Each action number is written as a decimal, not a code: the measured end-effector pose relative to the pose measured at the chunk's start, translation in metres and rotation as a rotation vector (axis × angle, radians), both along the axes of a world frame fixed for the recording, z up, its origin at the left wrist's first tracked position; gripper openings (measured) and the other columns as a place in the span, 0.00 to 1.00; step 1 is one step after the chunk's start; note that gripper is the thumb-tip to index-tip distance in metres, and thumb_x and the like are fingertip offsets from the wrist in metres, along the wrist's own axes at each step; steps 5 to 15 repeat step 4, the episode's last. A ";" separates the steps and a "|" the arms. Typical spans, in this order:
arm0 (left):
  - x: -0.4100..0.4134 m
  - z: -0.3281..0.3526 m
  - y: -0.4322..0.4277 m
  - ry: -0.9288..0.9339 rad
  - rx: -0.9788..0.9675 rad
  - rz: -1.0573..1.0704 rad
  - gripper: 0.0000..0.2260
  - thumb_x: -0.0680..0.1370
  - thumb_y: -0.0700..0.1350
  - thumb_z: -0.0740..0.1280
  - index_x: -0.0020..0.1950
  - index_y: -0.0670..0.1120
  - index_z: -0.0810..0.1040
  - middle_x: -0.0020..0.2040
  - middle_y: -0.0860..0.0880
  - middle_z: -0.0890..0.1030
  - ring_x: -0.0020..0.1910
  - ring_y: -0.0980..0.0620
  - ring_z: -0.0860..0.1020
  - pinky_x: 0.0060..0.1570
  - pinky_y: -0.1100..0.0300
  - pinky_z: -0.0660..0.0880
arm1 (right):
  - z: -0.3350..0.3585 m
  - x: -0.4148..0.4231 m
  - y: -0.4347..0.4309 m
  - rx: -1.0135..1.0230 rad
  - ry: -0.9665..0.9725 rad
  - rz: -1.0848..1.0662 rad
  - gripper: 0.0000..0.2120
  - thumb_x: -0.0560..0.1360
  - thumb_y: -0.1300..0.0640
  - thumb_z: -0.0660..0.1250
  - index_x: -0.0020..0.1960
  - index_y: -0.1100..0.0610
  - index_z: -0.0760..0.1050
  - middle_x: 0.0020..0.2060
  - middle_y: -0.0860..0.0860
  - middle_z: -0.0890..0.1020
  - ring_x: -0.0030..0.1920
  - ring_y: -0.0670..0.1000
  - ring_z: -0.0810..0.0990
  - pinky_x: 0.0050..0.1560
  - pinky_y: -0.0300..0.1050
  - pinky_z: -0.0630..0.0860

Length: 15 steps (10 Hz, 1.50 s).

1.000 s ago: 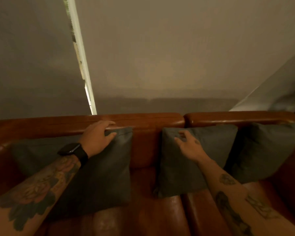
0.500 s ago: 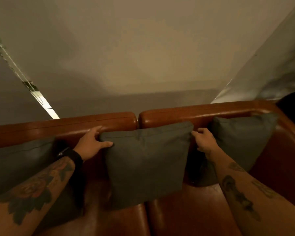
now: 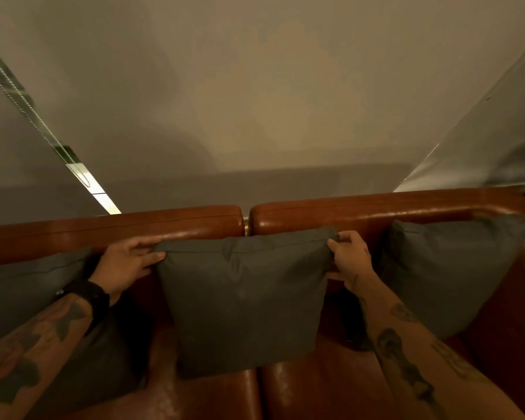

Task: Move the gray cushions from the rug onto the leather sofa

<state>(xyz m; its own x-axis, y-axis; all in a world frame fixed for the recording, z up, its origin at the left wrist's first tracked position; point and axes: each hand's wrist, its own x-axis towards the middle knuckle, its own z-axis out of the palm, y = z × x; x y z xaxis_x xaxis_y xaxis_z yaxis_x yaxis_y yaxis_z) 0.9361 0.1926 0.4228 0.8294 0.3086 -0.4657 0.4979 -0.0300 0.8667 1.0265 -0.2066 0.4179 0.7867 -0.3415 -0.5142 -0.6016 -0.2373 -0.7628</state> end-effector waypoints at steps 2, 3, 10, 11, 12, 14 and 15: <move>-0.003 0.006 0.000 0.047 0.161 -0.120 0.16 0.75 0.36 0.70 0.63 0.43 0.78 0.60 0.42 0.79 0.60 0.41 0.78 0.61 0.45 0.74 | -0.005 -0.008 0.005 -0.167 0.010 0.067 0.12 0.81 0.55 0.64 0.64 0.53 0.72 0.61 0.56 0.75 0.54 0.58 0.77 0.48 0.60 0.83; 0.004 0.023 0.006 -0.019 0.490 -0.270 0.19 0.73 0.41 0.74 0.63 0.44 0.79 0.60 0.42 0.81 0.61 0.42 0.78 0.60 0.52 0.73 | 0.007 -0.001 0.003 -0.366 0.018 0.284 0.21 0.80 0.57 0.65 0.72 0.55 0.69 0.66 0.59 0.76 0.57 0.58 0.78 0.52 0.52 0.80; 0.013 0.049 0.016 -0.097 0.624 -0.283 0.24 0.72 0.47 0.75 0.67 0.46 0.75 0.64 0.42 0.80 0.63 0.44 0.78 0.64 0.51 0.72 | 0.033 0.005 0.007 -0.444 -0.067 0.445 0.26 0.79 0.56 0.67 0.76 0.53 0.65 0.70 0.58 0.75 0.64 0.60 0.77 0.59 0.50 0.76; 0.013 0.049 0.016 -0.097 0.624 -0.283 0.24 0.72 0.47 0.75 0.67 0.46 0.75 0.64 0.42 0.80 0.63 0.44 0.78 0.64 0.51 0.72 | 0.033 0.005 0.007 -0.444 -0.067 0.445 0.26 0.79 0.56 0.67 0.76 0.53 0.65 0.70 0.58 0.75 0.64 0.60 0.77 0.59 0.50 0.76; 0.013 0.049 0.016 -0.097 0.624 -0.283 0.24 0.72 0.47 0.75 0.67 0.46 0.75 0.64 0.42 0.80 0.63 0.44 0.78 0.64 0.51 0.72 | 0.033 0.005 0.007 -0.444 -0.067 0.445 0.26 0.79 0.56 0.67 0.76 0.53 0.65 0.70 0.58 0.75 0.64 0.60 0.77 0.59 0.50 0.76; 0.013 0.049 0.016 -0.097 0.624 -0.283 0.24 0.72 0.47 0.75 0.67 0.46 0.75 0.64 0.42 0.80 0.63 0.44 0.78 0.64 0.51 0.72 | 0.033 0.005 0.007 -0.444 -0.067 0.445 0.26 0.79 0.56 0.67 0.76 0.53 0.65 0.70 0.58 0.75 0.64 0.60 0.77 0.59 0.50 0.76; 0.013 0.049 0.016 -0.097 0.624 -0.283 0.24 0.72 0.47 0.75 0.67 0.46 0.75 0.64 0.42 0.80 0.63 0.44 0.78 0.64 0.51 0.72 | 0.033 0.005 0.007 -0.444 -0.067 0.445 0.26 0.79 0.56 0.67 0.76 0.53 0.65 0.70 0.58 0.75 0.64 0.60 0.77 0.59 0.50 0.76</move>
